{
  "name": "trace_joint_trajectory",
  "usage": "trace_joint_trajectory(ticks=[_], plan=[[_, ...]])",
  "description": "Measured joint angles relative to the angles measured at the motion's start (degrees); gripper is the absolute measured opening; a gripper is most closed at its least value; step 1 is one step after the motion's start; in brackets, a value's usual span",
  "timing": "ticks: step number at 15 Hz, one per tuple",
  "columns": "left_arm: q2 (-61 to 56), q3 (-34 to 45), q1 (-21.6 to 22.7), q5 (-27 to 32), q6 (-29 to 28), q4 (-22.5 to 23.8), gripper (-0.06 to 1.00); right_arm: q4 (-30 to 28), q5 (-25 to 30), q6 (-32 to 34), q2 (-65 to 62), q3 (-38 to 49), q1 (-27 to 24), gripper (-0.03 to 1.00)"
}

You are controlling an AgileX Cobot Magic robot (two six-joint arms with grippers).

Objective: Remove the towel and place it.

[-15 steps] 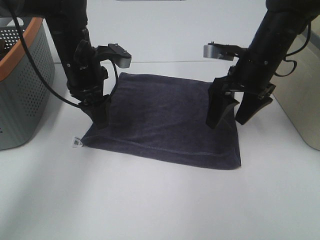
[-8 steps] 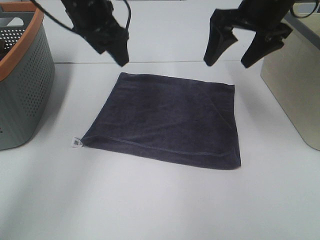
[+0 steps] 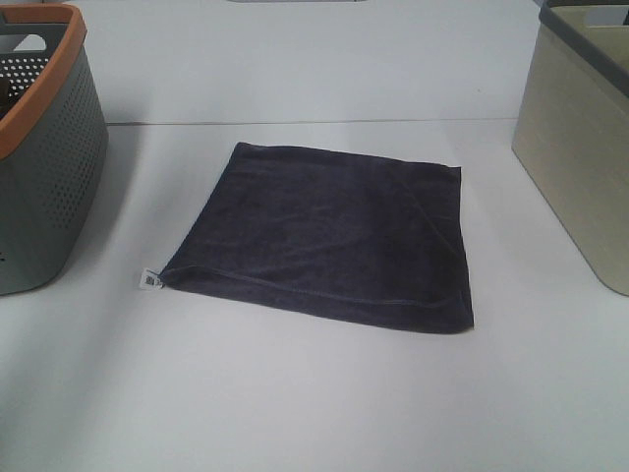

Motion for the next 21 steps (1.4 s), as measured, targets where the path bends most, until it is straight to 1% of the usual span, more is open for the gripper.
trace_joint_trajectory(ticks=[1,3,4,5,6,9,11,14,15,16,17,19,20,21], plan=[[-4.30,1.78,5.27,-0.06,-1.89,1.55,0.68,-5.16,-0.17,0.11,-4.13,1.38,-4.70,0.89],[-11.23,10.26,10.43,-0.06,-2.35,3.09,0.68,-12.61,-0.34,0.00,-10.77,7.33,-5.79,0.89],[-15.13,15.07,12.43,-0.06,-2.35,3.50,0.68,-13.58,-0.34,-0.46,-14.73,11.80,-5.79,0.89],[-17.30,17.82,13.29,0.00,-2.23,3.84,0.68,-13.81,-0.34,-0.46,-19.25,16.04,-5.79,0.89],[-21.89,22.63,14.38,0.00,-1.66,4.18,0.67,-13.81,-0.29,-0.74,-21.66,18.45,-5.79,0.89],[-34.15,35.81,14.78,0.00,-0.34,5.67,0.64,-13.46,-0.29,-0.74,-36.84,32.03,-5.79,0.89],[-41.20,42.11,14.78,0.06,-0.52,5.61,0.64,-13.81,0.00,-0.74,-47.78,39.94,-5.79,0.89],[-50.36,50.48,14.78,0.06,-0.52,5.96,0.64,-13.98,0.29,-0.46,-61.54,49.50,-5.79,0.88],[-53.86,53.00,14.78,0.11,-0.74,7.51,0.64,-14.21,0.34,-0.06,-65.15,51.85,-5.79,0.88],[-58.84,57.07,14.78,0.11,-0.92,12.38,0.64,-15.18,0.46,0.40,-69.61,54.83,-5.79,0.87],[-62.05,59.70,14.78,0.11,-1.38,16.21,0.64,-15.70,0.46,0.40,-71.96,56.49,-5.79,0.87],[-67.78,63.83,14.78,0.00,-3.50,20.80,0.64,-16.44,0.52,0.46,-73.51,58.50,-4.58,0.87],[-71.28,66.41,14.78,-0.74,-4.18,21.77,0.64,-16.44,0.46,0.46,-73.57,59.24,-3.27,0.86],[-76.03,69.21,14.78,-2.06,-4.53,21.43,0.64,-16.10,0.52,0.23,-73.74,59.64,-1.78,0.86]])
